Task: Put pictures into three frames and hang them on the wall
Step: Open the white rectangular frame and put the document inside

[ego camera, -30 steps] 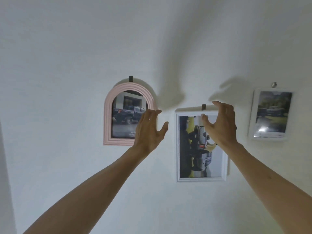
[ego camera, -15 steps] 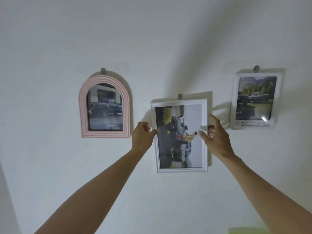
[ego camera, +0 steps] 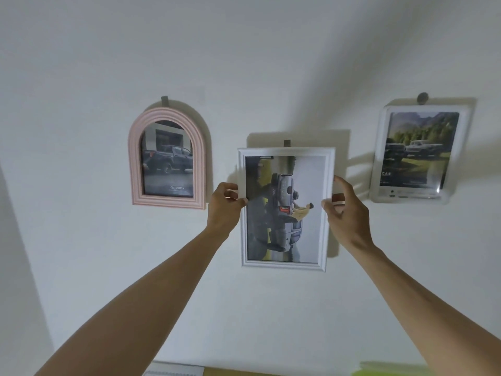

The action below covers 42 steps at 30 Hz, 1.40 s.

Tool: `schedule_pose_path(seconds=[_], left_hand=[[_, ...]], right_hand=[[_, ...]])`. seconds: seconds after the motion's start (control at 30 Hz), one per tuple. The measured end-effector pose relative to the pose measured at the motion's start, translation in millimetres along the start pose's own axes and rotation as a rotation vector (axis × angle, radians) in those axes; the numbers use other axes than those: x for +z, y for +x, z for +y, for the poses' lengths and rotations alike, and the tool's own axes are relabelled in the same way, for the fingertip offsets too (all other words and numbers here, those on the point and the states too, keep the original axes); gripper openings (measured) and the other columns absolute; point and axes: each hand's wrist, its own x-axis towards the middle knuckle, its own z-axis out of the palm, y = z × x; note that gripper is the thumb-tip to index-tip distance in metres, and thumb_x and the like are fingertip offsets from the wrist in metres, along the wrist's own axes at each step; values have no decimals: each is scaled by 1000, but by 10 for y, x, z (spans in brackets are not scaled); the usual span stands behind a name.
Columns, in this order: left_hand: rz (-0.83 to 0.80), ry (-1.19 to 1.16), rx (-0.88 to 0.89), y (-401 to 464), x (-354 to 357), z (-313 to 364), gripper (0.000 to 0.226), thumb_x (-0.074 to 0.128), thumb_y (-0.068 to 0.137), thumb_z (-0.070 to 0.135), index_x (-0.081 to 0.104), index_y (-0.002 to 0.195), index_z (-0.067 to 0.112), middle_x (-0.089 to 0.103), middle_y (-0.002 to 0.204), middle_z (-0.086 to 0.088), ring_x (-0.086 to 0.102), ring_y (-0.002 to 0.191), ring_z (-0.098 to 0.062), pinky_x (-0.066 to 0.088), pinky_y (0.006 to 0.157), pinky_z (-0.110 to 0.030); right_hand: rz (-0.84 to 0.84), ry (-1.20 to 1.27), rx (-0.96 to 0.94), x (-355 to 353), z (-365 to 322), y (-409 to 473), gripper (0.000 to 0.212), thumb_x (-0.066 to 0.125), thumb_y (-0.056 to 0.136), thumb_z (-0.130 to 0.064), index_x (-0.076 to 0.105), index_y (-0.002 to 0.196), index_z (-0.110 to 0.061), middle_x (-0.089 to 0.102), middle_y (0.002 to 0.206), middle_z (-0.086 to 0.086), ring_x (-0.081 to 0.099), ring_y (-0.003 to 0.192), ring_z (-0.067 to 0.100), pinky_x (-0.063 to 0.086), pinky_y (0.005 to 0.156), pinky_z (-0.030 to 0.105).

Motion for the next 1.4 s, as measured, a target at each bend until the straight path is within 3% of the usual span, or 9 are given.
schedule_pose_path(seconds=[0.3, 0.43, 0.53, 0.67, 0.83, 0.9, 1.07, 1.23, 1.4], left_hand=[[-114, -17, -33, -326, -351, -136, 37, 73, 86, 11, 57, 119, 12, 67, 104, -3, 66, 88, -18, 52, 75, -21], [-181, 20, -67, -590, -588, -394, 30, 71, 87, 10, 65, 116, 13, 68, 103, 1, 65, 92, -19, 52, 72, -21], [-220, 7, -159, -851, -798, -636, 24, 74, 85, 11, 66, 108, 16, 68, 100, 2, 65, 93, -17, 53, 70, -21], [-275, -6, -310, -1239, -1065, -983, 28, 77, 82, 11, 66, 108, 16, 72, 96, -1, 70, 90, -18, 56, 81, -29], [-315, 102, -399, -1701, -1327, -1402, 40, 79, 80, 18, 65, 117, 13, 69, 106, 1, 67, 97, -18, 57, 84, -31], [-309, 153, -386, -1864, -1404, -1500, 42, 80, 79, 22, 66, 117, 13, 69, 103, 3, 67, 94, -15, 57, 83, -29], [-285, 235, -282, -2242, -1479, -1500, 27, 80, 78, 26, 71, 101, 17, 71, 87, 8, 68, 79, -8, 54, 74, -17], [-238, 133, -198, -2645, -1377, -1376, 15, 75, 79, 16, 73, 89, 26, 72, 80, 12, 64, 72, -1, 54, 69, -17], [-310, 55, -130, -2895, -1302, -1445, 25, 81, 77, 23, 74, 100, 30, 67, 92, 8, 64, 81, -8, 55, 79, -32]], right_hand=[[-68, -20, 88, 34, -122, -341, 55, 63, 96, -23, 40, 145, -32, 64, 105, 3, 65, 88, 22, 52, 81, 30], [-140, -30, 183, 205, -82, -720, 55, 63, 94, -26, 41, 144, -34, 65, 109, 0, 65, 92, 20, 55, 83, 35], [-206, -49, 248, 359, -32, -1081, 54, 62, 95, -25, 41, 145, -31, 65, 110, 1, 66, 94, 20, 57, 84, 37], [-341, -104, 322, 584, 46, -1704, 52, 59, 97, -20, 38, 145, -23, 64, 111, 6, 64, 95, 24, 58, 80, 41], [-577, -302, 464, 848, -32, -2417, 79, 60, 96, -28, 13, 158, -16, 45, 147, 14, 49, 132, 29, 43, 105, 44], [-619, -266, 487, 953, -176, -2571, 79, 60, 95, -34, 15, 157, -18, 40, 151, 12, 47, 135, 28, 41, 109, 45], [-663, -63, 466, 1151, -763, -2727, 54, 55, 97, -46, 41, 145, -24, 61, 128, -1, 67, 96, 18, 51, 73, 23], [-567, 38, 551, 1345, -1152, -2744, 64, 59, 85, -64, 53, 133, -22, 65, 111, -3, 69, 91, 19, 61, 78, 41], [-472, -28, 612, 1337, -1196, -2750, 32, 65, 83, -29, 61, 112, -15, 68, 95, 0, 69, 85, 23, 60, 75, 40]])
